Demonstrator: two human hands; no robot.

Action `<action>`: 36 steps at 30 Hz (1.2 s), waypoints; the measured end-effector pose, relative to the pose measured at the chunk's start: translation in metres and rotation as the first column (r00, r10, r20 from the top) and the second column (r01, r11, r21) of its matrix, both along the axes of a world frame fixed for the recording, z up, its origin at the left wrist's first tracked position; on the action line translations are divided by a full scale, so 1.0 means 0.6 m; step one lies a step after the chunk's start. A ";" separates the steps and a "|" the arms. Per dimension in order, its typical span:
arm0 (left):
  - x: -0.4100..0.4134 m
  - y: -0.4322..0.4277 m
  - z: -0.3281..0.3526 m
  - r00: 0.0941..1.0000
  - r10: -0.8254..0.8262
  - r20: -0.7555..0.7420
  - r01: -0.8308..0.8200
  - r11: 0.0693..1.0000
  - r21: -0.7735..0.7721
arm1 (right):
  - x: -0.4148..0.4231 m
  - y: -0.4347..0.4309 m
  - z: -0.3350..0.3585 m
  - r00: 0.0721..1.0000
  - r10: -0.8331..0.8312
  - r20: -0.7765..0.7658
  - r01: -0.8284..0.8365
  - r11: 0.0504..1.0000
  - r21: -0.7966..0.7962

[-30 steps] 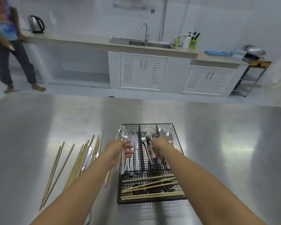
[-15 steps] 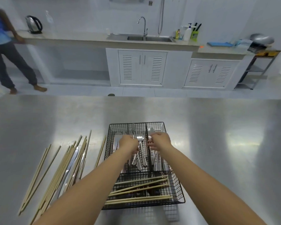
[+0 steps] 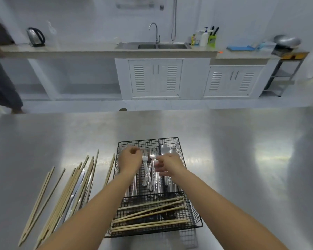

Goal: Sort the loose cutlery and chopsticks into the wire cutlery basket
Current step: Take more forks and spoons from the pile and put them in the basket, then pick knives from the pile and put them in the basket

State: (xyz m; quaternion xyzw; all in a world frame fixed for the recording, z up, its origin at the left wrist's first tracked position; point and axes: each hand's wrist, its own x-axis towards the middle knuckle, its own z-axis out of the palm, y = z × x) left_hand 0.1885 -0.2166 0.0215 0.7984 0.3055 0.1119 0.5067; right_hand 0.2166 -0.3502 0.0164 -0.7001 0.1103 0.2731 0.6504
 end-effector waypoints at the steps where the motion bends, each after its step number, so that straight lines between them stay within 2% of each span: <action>1: -0.006 0.032 0.001 0.997 0.064 0.031 -0.063 0.998 -0.017 | -0.005 0.012 0.006 1.000 0.026 0.001 -0.026 1.000 0.006; 4: -0.037 0.147 -0.008 0.960 0.279 0.035 -0.272 0.952 -0.139 | -0.021 0.064 0.013 0.995 0.102 0.011 -0.102 0.995 0.010; 6: -0.071 0.211 -0.010 0.936 0.353 -0.004 -0.345 0.913 -0.216 | -0.035 0.107 0.016 0.988 0.153 0.014 -0.153 0.988 0.007; 8: -0.106 0.258 -0.013 0.941 0.333 -0.056 -0.337 0.910 -0.243 | -0.053 0.151 0.018 0.977 0.213 0.000 -0.213 0.977 -0.002; 13: -0.191 0.324 -0.038 0.936 0.268 -0.229 -0.306 0.940 -0.152 | -0.097 0.252 0.000 0.935 0.347 -0.071 -0.352 0.931 -0.094; 15: -0.216 0.336 -0.049 0.931 0.179 -0.317 -0.221 0.970 -0.102 | -0.114 0.285 -0.013 0.906 0.409 -0.105 -0.421 0.894 -0.153; 17: -0.232 0.337 -0.061 0.923 0.059 -0.380 -0.066 0.998 -0.006 | -0.131 0.311 -0.024 0.841 0.527 -0.125 -0.538 0.787 -0.303; 19: -0.241 0.333 -0.070 0.926 -0.025 -0.377 0.079 0.989 0.127 | -0.155 0.332 -0.031 0.698 0.676 -0.234 -0.697 0.570 -0.435; 21: -0.246 0.331 -0.074 0.928 -0.100 -0.360 0.176 0.967 0.186 | -0.178 0.350 -0.041 0.566 0.725 -0.391 -0.802 0.375 -0.465; 23: -0.248 0.336 -0.080 0.914 -0.157 -0.375 0.249 0.945 0.212 | -0.194 0.362 -0.053 0.545 0.694 -0.470 -0.818 0.318 -0.480; 25: -0.248 0.346 -0.084 0.898 -0.179 -0.402 0.293 0.924 0.243 | -0.200 0.366 -0.056 0.593 0.658 -0.464 -0.786 0.350 -0.509; 27: -0.246 0.356 -0.087 0.899 -0.160 -0.407 0.283 0.922 0.263 | -0.197 0.367 -0.052 0.654 0.650 -0.388 -0.727 0.397 -0.561; 30: -0.242 0.367 -0.092 0.911 -0.128 -0.393 0.254 0.923 0.289 | -0.189 0.371 -0.049 0.723 0.677 -0.137 -0.566 0.465 -0.681; 33: -0.238 0.365 -0.093 0.901 -0.150 -0.407 0.296 0.898 0.326 | -0.190 0.379 -0.057 0.732 0.678 0.071 -0.412 0.523 -0.746; 36: -0.235 0.354 -0.088 0.878 -0.170 -0.448 0.356 0.857 0.373 | -0.197 0.383 -0.066 0.752 0.649 0.113 -0.382 0.570 -0.728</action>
